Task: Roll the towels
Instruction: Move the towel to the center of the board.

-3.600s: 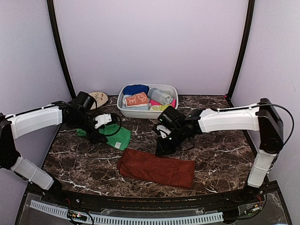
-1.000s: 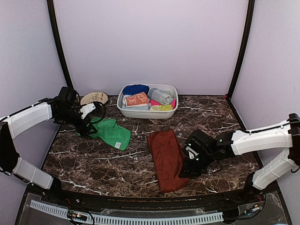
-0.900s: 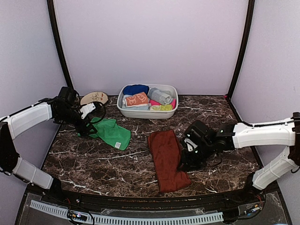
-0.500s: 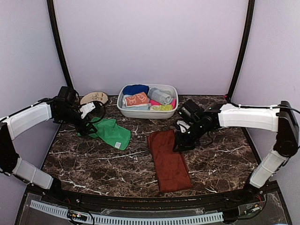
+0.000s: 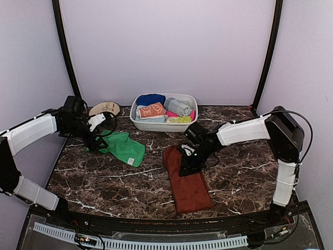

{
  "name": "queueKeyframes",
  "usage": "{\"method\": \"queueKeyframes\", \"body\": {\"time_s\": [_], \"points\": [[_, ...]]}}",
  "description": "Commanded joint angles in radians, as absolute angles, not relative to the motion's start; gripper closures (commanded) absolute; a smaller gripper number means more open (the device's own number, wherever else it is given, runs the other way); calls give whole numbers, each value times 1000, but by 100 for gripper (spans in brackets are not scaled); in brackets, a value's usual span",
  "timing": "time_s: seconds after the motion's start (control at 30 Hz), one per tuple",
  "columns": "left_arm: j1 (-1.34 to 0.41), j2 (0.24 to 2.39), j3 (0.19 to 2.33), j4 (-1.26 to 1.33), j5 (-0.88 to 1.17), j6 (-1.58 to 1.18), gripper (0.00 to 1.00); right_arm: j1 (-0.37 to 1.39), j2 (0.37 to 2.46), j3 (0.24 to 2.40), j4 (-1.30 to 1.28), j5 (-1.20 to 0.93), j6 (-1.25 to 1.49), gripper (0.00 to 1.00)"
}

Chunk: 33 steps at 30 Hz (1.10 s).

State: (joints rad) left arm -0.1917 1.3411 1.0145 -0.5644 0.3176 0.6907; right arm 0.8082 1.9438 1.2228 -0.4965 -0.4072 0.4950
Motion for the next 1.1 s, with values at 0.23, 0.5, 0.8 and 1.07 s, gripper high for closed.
{"method": "queueKeyframes", "body": {"time_s": [0.23, 0.5, 0.8, 1.07], "points": [[-188, 1306, 1030, -578, 290, 689, 10, 808, 2152, 1377, -196, -465, 651, 82], [-191, 1349, 1062, -639, 386, 727, 10, 787, 2183, 1402, -77, -465, 651, 82], [-358, 1445, 1087, -622, 362, 738, 11, 789, 2064, 1266, -25, -173, 979, 83], [-472, 1494, 1123, -642, 362, 749, 11, 838, 2050, 1277, 52, -159, 1032, 82]]}}
